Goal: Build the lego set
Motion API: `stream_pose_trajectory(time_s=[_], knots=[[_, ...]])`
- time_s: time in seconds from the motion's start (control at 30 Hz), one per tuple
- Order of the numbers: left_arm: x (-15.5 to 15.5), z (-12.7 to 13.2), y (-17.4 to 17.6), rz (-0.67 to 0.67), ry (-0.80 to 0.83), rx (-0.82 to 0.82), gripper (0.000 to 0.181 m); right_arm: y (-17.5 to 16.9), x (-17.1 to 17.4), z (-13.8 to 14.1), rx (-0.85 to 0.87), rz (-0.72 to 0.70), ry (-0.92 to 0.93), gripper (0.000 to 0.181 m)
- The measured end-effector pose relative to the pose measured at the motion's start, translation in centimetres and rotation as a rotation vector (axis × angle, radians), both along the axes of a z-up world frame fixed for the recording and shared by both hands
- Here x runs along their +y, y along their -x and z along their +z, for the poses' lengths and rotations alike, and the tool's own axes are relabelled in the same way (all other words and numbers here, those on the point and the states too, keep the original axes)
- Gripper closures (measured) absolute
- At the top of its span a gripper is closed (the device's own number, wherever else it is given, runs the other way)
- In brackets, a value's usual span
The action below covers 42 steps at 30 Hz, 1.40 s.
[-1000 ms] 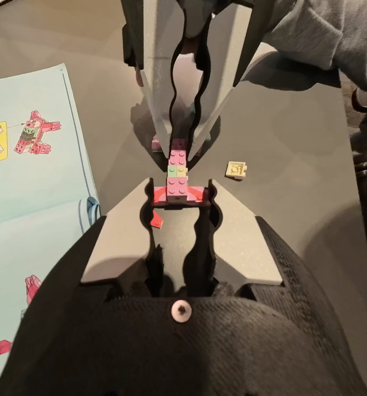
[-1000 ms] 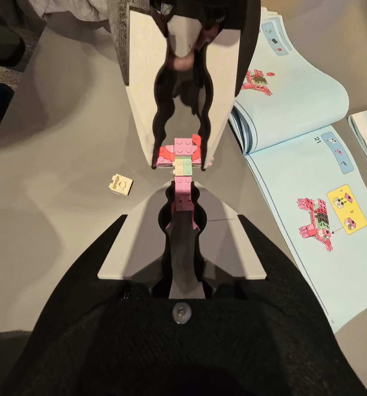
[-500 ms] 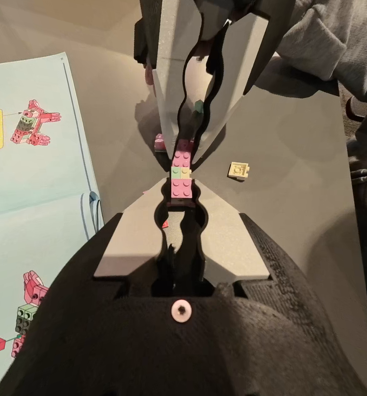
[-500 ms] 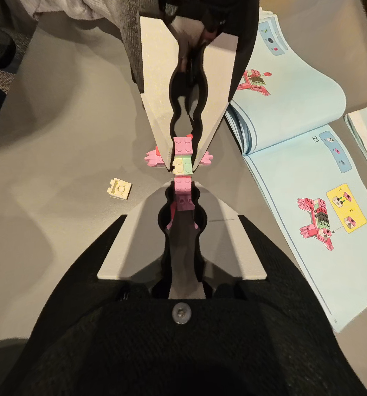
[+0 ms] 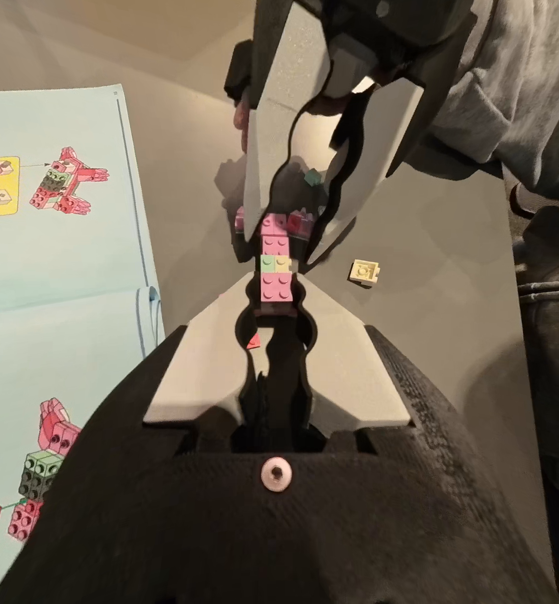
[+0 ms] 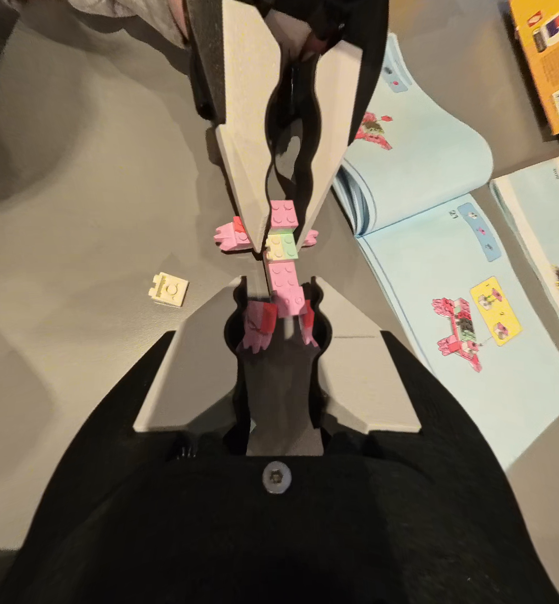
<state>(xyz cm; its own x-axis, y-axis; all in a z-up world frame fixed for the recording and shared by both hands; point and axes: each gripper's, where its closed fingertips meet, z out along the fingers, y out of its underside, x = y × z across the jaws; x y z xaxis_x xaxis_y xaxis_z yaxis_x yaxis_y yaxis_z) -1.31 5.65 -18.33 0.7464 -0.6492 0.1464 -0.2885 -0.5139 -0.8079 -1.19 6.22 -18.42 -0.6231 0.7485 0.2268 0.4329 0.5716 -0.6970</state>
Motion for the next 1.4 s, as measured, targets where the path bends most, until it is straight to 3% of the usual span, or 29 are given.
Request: stream_pose_trajectory(time_s=[0.1, 0.27, 0.37, 0.57, 0.73, 1.2, 1.4], knots=[[0.2, 0.1, 0.4, 0.034, -0.001, -0.007, 0.164, 0.5, 0.4, 1.1, 0.102, -0.022, -0.085, 0.135], [0.6, 1.2, 1.1, 0.101, -0.003, -0.075, 0.164, 1.4, 0.7, 2.2, 0.344, 0.002, -0.542, 0.131], [0.7, 2.0, 1.7, 0.131, -0.020, -0.101, 0.164, 2.0, 0.3, 1.8, 0.386, 0.004, -0.705, 0.130], [0.7, 2.8, 1.9, 0.146, -0.028, -0.152, 0.164, 3.0, 1.1, 2.5, 0.471, -0.051, -0.934, 0.152], [0.6, 2.9, 1.9, 0.158, -0.007, -0.183, 0.164, 3.4, 1.3, 2.6, 0.515, -0.063, -0.964, 0.169], [0.5, 2.6, 1.8, 0.162, 0.013, -0.190, 0.164, 3.2, 1.3, 2.2, 0.497, -0.041, -1.050, 0.173], [0.5, 2.4, 1.8, 0.165, 0.035, -0.199, 0.164, 3.3, 1.2, 1.8, 0.469, -0.042, -0.963, 0.172]])
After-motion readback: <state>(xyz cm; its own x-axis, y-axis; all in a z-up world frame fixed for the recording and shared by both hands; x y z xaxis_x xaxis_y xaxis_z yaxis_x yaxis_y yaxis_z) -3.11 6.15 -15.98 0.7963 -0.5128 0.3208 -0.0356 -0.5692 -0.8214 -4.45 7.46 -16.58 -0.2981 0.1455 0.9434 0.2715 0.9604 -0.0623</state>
